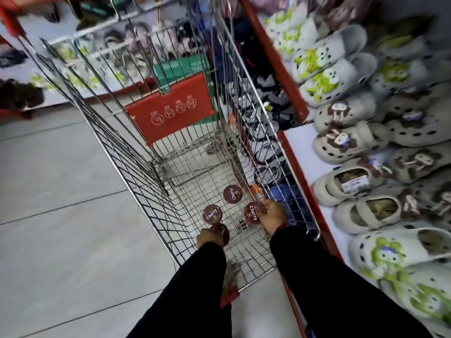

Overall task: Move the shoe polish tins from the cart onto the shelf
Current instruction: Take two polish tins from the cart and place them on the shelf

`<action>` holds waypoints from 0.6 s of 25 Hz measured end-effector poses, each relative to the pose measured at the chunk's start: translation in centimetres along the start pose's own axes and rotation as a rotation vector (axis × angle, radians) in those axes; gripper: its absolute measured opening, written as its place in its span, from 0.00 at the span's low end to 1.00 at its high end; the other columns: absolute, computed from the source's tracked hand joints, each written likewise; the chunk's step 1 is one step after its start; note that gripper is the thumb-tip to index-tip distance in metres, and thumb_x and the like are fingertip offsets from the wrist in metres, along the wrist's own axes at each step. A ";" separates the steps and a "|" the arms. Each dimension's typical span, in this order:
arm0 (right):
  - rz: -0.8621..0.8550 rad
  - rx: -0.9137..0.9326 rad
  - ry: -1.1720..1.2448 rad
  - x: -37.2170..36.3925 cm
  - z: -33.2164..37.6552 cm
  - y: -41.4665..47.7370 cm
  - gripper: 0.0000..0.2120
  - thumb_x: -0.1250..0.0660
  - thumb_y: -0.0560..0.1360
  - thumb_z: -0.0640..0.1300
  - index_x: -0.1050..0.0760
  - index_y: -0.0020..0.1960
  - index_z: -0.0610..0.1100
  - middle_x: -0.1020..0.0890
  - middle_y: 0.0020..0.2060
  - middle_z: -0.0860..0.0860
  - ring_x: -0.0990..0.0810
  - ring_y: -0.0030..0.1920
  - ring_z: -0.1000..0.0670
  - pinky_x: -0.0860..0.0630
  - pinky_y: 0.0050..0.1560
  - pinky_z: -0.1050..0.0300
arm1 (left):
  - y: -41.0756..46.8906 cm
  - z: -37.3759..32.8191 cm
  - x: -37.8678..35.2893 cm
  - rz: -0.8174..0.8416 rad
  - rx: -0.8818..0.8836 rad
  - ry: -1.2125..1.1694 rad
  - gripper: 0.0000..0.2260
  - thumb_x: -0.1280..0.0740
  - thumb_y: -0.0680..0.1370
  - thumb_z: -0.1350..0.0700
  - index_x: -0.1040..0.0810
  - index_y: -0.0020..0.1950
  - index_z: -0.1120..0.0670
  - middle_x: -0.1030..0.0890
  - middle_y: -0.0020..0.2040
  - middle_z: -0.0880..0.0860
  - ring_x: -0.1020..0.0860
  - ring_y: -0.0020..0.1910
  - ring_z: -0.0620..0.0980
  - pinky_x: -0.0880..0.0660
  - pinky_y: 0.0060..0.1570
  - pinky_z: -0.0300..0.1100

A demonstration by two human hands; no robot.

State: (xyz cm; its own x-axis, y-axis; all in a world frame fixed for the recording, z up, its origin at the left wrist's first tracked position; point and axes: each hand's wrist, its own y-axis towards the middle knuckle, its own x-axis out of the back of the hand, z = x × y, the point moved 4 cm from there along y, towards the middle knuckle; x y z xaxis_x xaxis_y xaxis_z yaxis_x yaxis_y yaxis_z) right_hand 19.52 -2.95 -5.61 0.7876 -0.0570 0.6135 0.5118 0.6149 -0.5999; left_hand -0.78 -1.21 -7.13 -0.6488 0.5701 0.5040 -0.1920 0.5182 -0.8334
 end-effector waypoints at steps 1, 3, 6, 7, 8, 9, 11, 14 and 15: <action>-0.007 -0.002 0.118 0.9 0.5 -1.4 0.18 0.32 0.75 0.33 0.24 0.66 0.36 0.19 0.62 0.39 0.19 0.61 0.40 0.22 0.61 0.51 | -1.3 -0.4 0.9 -0.004 -0.049 -0.050 0.24 0.38 0.81 0.47 0.24 0.66 0.65 0.21 0.65 0.64 0.24 0.67 0.61 0.27 0.63 0.47; -0.013 -0.024 0.338 3.0 1.6 -4.4 0.20 0.32 0.75 0.31 0.26 0.67 0.35 0.20 0.62 0.39 0.16 0.53 0.44 0.18 0.48 0.61 | -4.2 -1.4 2.8 -0.015 -0.156 -0.184 0.22 0.36 0.80 0.49 0.23 0.64 0.65 0.20 0.62 0.66 0.22 0.63 0.63 0.24 0.62 0.49; -0.004 -0.025 0.643 6.4 3.3 -9.0 0.21 0.34 0.76 0.30 0.27 0.68 0.36 0.21 0.63 0.39 0.17 0.46 0.48 0.16 0.46 0.54 | -8.6 -2.4 5.8 -0.036 -0.257 -0.446 0.20 0.33 0.79 0.54 0.24 0.64 0.68 0.20 0.60 0.70 0.19 0.58 0.66 0.22 0.59 0.58; -0.006 -0.022 0.716 7.8 3.9 -10.6 0.20 0.35 0.76 0.30 0.28 0.68 0.36 0.21 0.64 0.38 0.17 0.50 0.44 0.17 0.51 0.46 | -10.3 -2.9 6.7 -0.031 -0.279 -0.517 0.20 0.33 0.78 0.54 0.25 0.64 0.68 0.20 0.60 0.70 0.19 0.57 0.66 0.21 0.56 0.58; -0.015 -0.012 0.775 9.2 4.5 -12.4 0.20 0.35 0.76 0.30 0.28 0.68 0.36 0.21 0.63 0.38 0.17 0.52 0.42 0.17 0.51 0.43 | -12.1 -3.3 7.5 -0.011 -0.306 -0.591 0.20 0.33 0.79 0.55 0.26 0.64 0.68 0.20 0.61 0.69 0.18 0.55 0.65 0.18 0.49 0.54; -0.028 0.015 0.832 10.6 5.0 -14.1 0.20 0.35 0.77 0.31 0.28 0.69 0.35 0.20 0.62 0.38 0.18 0.52 0.42 0.18 0.47 0.46 | -13.9 -3.7 8.1 0.030 -0.337 -0.675 0.19 0.33 0.79 0.57 0.26 0.64 0.68 0.20 0.61 0.69 0.18 0.52 0.64 0.17 0.39 0.48; -0.056 0.106 0.935 13.5 6.2 -17.8 0.20 0.35 0.77 0.32 0.29 0.69 0.34 0.20 0.60 0.38 0.19 0.50 0.44 0.18 0.37 0.56 | -17.6 -4.9 9.0 0.128 -0.433 -0.818 0.10 0.34 0.80 0.59 0.24 0.56 0.66 0.20 0.58 0.70 0.16 0.40 0.59 0.20 0.25 0.38; -0.137 0.226 1.046 18.0 7.2 -23.0 0.19 0.36 0.78 0.31 0.28 0.68 0.35 0.20 0.61 0.40 0.20 0.52 0.45 0.18 0.33 0.63 | -23.5 -6.9 10.2 0.203 -0.563 -0.873 0.05 0.35 0.80 0.60 0.24 0.45 0.59 0.20 0.53 0.66 0.16 0.35 0.52 0.18 0.33 0.43; -0.158 0.252 1.072 19.3 7.3 -24.4 0.18 0.36 0.78 0.31 0.28 0.68 0.36 0.21 0.60 0.41 0.19 0.50 0.45 0.18 0.33 0.64 | -25.3 -7.6 10.4 0.231 -0.592 -0.889 0.06 0.35 0.80 0.60 0.25 0.43 0.57 0.20 0.53 0.65 0.16 0.42 0.56 0.17 0.37 0.46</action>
State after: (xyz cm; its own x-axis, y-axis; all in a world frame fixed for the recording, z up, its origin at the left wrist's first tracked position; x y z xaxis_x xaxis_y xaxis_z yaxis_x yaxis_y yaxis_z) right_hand 19.75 -13.36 24.65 0.6706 -0.7242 -0.1606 0.6442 0.6759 -0.3580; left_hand 2.87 -3.54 20.89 -0.9694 0.1520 -0.1926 0.2327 0.8183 -0.5256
